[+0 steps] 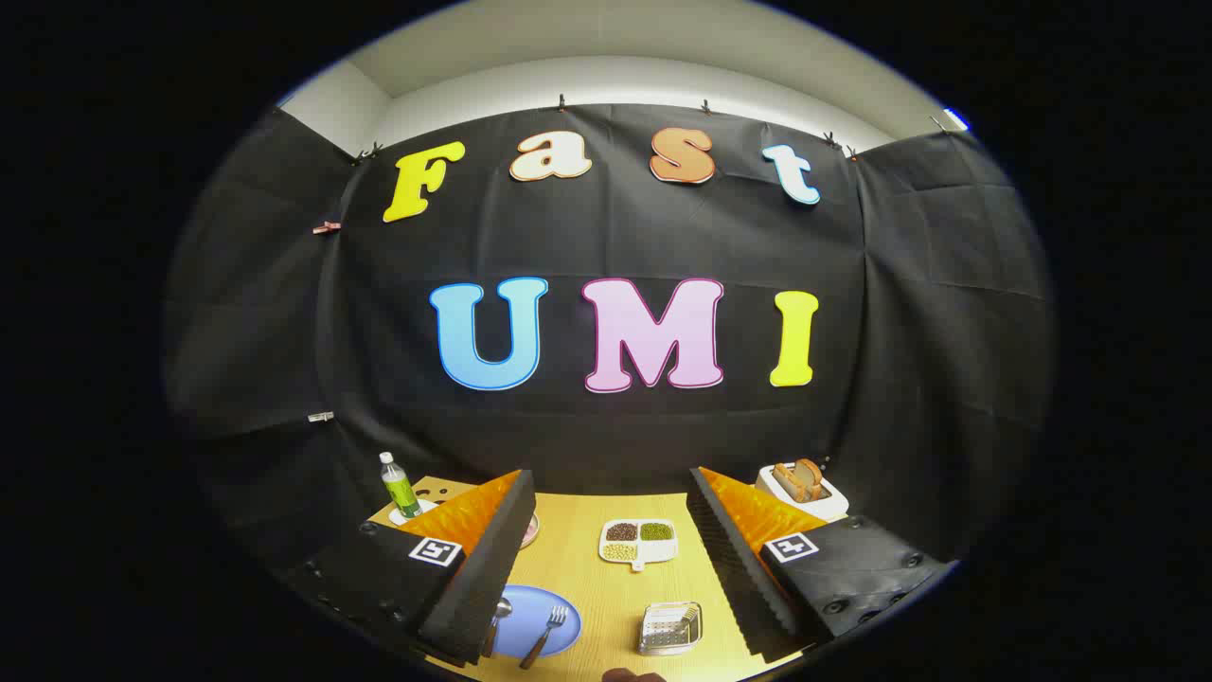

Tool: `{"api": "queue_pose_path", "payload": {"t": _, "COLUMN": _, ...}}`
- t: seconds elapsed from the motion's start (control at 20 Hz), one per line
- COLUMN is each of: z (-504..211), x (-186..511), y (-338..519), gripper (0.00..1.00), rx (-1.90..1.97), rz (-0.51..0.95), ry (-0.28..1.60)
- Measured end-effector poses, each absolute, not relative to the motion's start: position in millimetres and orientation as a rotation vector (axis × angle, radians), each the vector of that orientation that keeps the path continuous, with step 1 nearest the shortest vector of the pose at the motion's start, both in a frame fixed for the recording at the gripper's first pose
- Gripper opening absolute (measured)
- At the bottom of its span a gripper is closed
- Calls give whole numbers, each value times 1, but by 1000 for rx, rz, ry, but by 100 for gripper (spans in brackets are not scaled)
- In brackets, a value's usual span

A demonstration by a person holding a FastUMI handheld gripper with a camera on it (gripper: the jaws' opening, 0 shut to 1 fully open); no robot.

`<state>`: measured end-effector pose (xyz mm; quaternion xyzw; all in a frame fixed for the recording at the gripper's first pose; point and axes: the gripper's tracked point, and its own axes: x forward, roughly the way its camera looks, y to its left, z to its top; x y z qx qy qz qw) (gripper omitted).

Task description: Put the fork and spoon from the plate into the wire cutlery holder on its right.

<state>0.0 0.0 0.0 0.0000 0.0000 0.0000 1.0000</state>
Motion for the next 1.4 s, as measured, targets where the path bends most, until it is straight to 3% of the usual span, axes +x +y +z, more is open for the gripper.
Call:
{"api": "queue_pose_path", "payload": {"t": 0.95, "z": -67, "x": 28, "y": 33, "gripper": 100, "rx": -15, "rz": 79, "ry": 182}}
{"api": "queue_pose_path", "payload": {"t": 1.4, "z": -188, "x": 43, "y": 89, "gripper": 100, "rx": -61, "rz": 214, "ry": 503}}
